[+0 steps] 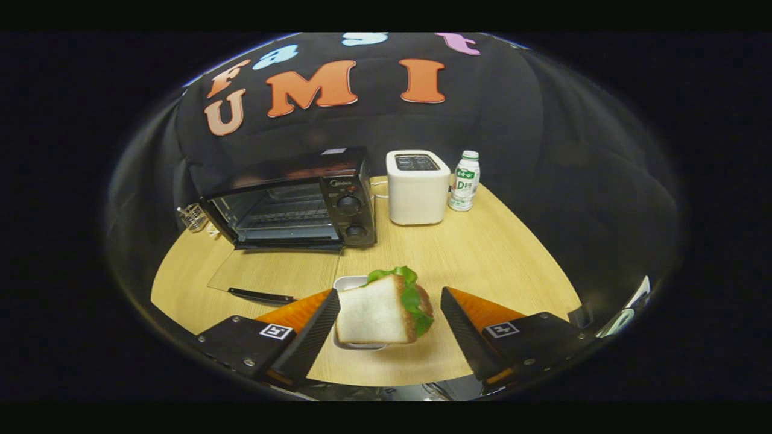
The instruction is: Open the toaster oven, put the food inside, and close the toaster oven door.
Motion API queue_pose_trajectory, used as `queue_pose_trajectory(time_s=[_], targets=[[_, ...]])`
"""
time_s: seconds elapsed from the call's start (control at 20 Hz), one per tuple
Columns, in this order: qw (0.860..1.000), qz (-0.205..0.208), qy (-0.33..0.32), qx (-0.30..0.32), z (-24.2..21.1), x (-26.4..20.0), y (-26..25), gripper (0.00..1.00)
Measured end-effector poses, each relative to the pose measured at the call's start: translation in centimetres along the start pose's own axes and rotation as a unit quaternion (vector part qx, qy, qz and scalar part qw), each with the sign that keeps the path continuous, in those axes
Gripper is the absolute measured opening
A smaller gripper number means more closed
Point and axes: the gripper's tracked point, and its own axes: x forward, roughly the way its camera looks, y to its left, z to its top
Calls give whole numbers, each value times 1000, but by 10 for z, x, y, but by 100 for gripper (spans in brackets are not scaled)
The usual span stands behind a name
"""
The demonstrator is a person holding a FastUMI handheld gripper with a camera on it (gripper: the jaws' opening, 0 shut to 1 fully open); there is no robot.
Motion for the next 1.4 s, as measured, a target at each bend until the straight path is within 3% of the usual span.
queue_pose_trajectory(time_s=[0.35, 0.6, 0.75, 0.9, 1.05, 1.2, 1.4], targets=[[990, 93, 103, 19, -9, 26, -25, 99], [959, 196, 186, 86, -27, 34, -5, 99], [943, 222, 216, 118, -35, 44, -1, 97], [932, 246, 237, 121, -37, 42, 7, 82], [930, 247, 249, 111, -40, 45, 6, 68], [928, 247, 256, 114, -44, 42, 4, 44], [931, 252, 243, 101, -36, 34, 8, 31]])
